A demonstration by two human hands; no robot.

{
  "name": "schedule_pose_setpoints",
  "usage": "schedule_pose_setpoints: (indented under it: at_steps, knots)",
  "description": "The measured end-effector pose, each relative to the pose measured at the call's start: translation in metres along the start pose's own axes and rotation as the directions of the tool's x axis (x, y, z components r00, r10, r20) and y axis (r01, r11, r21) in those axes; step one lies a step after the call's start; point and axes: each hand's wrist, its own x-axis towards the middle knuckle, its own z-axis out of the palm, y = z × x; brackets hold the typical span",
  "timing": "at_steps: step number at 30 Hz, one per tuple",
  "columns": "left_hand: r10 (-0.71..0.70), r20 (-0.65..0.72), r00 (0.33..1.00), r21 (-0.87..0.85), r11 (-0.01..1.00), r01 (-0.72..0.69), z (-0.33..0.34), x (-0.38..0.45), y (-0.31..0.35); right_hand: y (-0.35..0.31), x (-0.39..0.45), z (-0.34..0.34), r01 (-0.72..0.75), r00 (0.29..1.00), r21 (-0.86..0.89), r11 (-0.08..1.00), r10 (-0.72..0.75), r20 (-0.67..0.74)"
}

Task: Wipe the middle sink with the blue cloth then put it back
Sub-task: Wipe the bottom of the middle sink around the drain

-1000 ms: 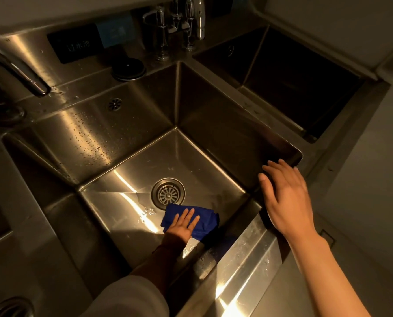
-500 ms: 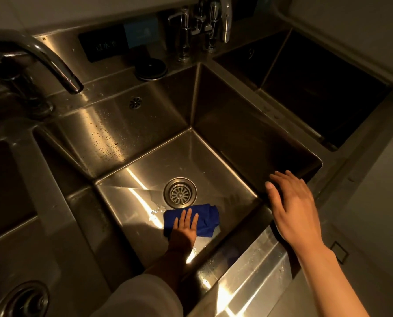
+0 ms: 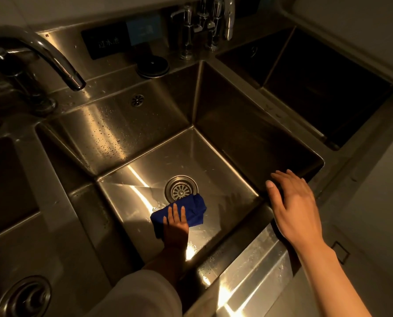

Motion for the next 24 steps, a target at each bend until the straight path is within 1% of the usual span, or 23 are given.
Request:
schedule_pose_setpoints:
  at_steps: [1,2,4,6,7,10,12,17,24]
  knots:
    - [-0.024,0.039,0.999,0.006,1.000,0.024,-0.004,-0.001,0.001,0.000,0.000,0.000,0.002,1.000,-0.006,1.000,-0.002,0.003]
    - [-0.051,0.070,0.996,0.048,0.998,0.047,-0.008,-0.003,0.000,0.000,0.000,0.000,0.006,1.000,-0.012,1.000,-0.005,0.008]
    - [-0.109,0.098,0.989,0.050,0.993,0.104,-0.004,-0.001,-0.004,0.000,0.000,0.000,0.011,1.000,-0.021,1.000,-0.011,0.016]
    - [-0.180,0.198,0.963,0.048,0.984,0.173,0.006,0.002,-0.011,0.001,0.000,0.000,0.010,1.000,-0.024,1.000,-0.010,0.021]
    - [-0.207,0.212,0.955,0.046,0.978,0.202,0.010,0.002,-0.014,0.001,0.000,0.000,0.010,1.000,-0.022,1.000,-0.010,0.023]
    - [-0.233,0.175,0.957,0.019,0.972,0.233,0.011,0.002,-0.017,0.001,0.000,0.000,0.007,1.000,-0.022,1.000,-0.007,0.027]
    - [-0.258,0.147,0.955,0.039,0.966,0.255,0.013,0.004,-0.021,0.001,0.000,0.000,0.008,1.000,-0.025,1.000,-0.007,0.030]
    - [-0.271,0.179,0.946,0.023,0.962,0.271,0.015,0.007,-0.025,0.002,-0.001,0.001,0.016,1.000,-0.024,1.000,-0.016,0.019]
    - [-0.282,0.127,0.951,0.003,0.959,0.284,0.017,0.011,-0.032,0.002,-0.001,0.002,0.025,0.999,-0.030,0.999,-0.024,0.027]
